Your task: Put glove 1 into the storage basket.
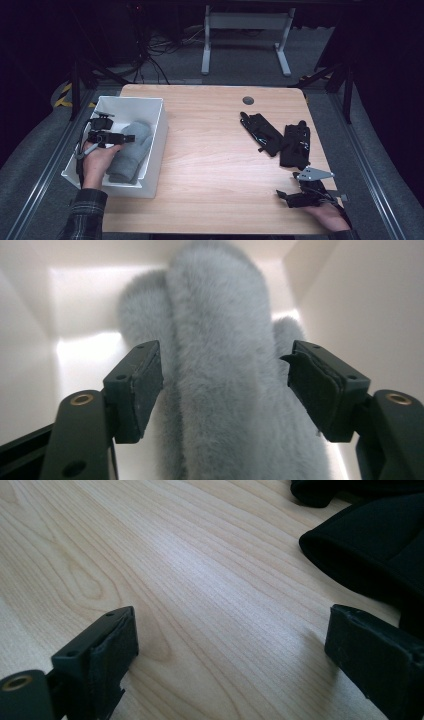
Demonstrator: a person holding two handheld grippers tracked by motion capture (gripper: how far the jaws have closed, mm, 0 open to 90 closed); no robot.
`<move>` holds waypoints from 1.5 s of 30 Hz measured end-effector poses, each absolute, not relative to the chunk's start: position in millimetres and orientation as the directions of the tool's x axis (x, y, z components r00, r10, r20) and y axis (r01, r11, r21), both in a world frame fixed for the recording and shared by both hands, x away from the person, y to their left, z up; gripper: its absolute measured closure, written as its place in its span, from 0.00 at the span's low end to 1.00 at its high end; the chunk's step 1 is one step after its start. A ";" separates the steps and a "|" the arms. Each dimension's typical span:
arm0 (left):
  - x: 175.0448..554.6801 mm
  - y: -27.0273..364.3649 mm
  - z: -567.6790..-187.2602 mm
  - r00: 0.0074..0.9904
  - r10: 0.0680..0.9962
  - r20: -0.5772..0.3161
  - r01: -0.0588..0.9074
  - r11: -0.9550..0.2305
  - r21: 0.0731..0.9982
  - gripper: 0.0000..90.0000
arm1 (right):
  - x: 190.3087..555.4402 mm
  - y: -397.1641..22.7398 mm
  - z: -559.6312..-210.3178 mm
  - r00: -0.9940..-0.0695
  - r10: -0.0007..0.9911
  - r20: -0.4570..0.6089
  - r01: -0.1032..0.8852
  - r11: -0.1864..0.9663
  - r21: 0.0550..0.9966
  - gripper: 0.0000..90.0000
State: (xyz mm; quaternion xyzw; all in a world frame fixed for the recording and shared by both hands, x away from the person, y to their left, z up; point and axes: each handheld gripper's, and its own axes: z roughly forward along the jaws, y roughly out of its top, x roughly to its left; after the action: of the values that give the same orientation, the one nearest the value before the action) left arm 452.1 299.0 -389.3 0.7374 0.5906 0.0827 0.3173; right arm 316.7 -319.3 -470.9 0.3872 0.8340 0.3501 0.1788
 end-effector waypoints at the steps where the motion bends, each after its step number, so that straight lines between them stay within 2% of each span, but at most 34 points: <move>1: 450.7 298.9 -384.9 0.295 0.922 -0.251 0.812 -0.103 0.575 0.33 | 316.7 -319.3 -470.8 -0.636 0.771 -0.027 0.521 0.455 0.722 0.08; 11: 437.2 277.9 -338.3 0.423 0.874 -0.238 0.732 -0.175 0.659 0.33 | 316.8 -319.3 -470.8 -0.637 0.770 -0.027 0.520 0.456 0.722 0.08; 20: 425.9 238.2 -309.1 0.549 0.806 -0.221 0.653 -0.248 0.716 0.32 | 316.9 -319.3 -470.8 -0.637 0.771 -0.028 0.520 0.456 0.722 0.08; 27: 419.6 199.9 -307.1 0.640 0.738 -0.214 0.606 -0.313 0.731 0.31 | 316.9 -319.1 -470.9 -0.635 0.772 -0.028 0.522 0.455 0.722 0.08; 36: 411.2 159.9 -308.9 0.708 0.676 -0.204 0.562 -0.366 0.741 0.31 | 317.0 -319.1 -470.9 -0.636 0.772 -0.027 0.522 0.455 0.721 0.08; 45: 394.7 116.6 -332.1 0.764 0.616 -0.192 0.525 -0.422 0.739 0.31 | 317.2 -318.5 -471.1 -0.627 0.778 -0.033 0.528 0.456 0.717 0.05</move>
State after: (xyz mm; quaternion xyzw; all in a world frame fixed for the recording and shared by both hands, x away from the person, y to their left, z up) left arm 394.7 116.6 -332.1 0.8414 0.3390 0.0541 0.4174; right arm 317.2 -318.5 -471.1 0.3917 0.8335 0.3446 0.1819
